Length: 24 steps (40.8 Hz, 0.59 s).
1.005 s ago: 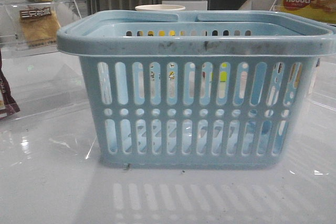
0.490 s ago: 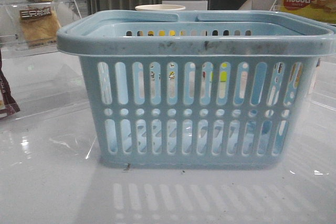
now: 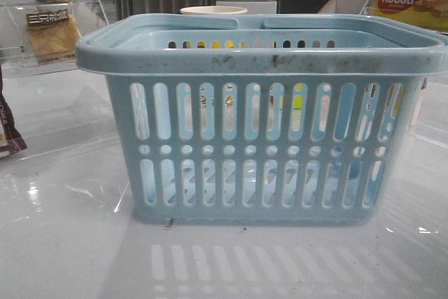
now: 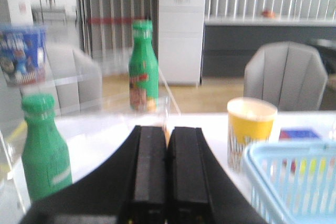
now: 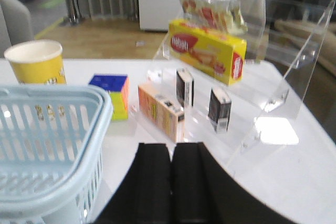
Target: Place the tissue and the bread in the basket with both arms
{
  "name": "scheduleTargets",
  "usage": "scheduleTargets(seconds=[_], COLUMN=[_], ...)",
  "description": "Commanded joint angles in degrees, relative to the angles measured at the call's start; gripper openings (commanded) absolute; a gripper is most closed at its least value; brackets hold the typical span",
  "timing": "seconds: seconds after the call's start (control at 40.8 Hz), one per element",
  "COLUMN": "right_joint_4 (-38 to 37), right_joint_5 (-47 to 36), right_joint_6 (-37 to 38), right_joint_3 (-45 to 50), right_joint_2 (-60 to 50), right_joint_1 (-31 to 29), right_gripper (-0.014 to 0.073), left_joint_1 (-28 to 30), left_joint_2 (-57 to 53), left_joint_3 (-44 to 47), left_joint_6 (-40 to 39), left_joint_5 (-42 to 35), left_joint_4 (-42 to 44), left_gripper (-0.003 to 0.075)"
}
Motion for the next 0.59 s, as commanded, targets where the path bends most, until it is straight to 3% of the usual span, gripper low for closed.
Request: scheduleTargets(seconds=[0.0, 0.123, 0.417, 0.49, 0.564], right_joint_4=[-1.07, -1.07, -1.13, -1.17, -1.19], right_joint_5=[-1.34, -0.14, 1.0, 1.11, 1.05], right_joint_6=[-0.05, -0.05, -0.05, -0.05, -0.05], right_joint_3=[-2.09, -2.09, -2.09, -2.09, -2.09], right_joint_2=[4.89, 9.89, 19.91, 22.22, 23.99], right_joint_1=[-0.26, -0.26, -0.26, -0.26, -0.26], right_gripper=[0.0053, 0.0053, 0.0058, 0.0101, 0.0227], left_joint_1=[-0.2, -0.2, -0.2, -0.2, -0.2], left_joint_2=[4.04, 8.01, 15.48, 16.79, 17.88], left_joint_3=[-1.31, -1.07, -0.52, -0.43, -0.43], left_joint_6=[-0.09, -0.09, -0.09, -0.09, -0.09], left_joint_5=[-0.94, 4.41, 5.52, 5.76, 5.76], left_joint_4=[-0.09, -0.09, -0.09, -0.09, 0.04], left_gripper=[0.0093, 0.0093, 0.0093, 0.0097, 0.0146])
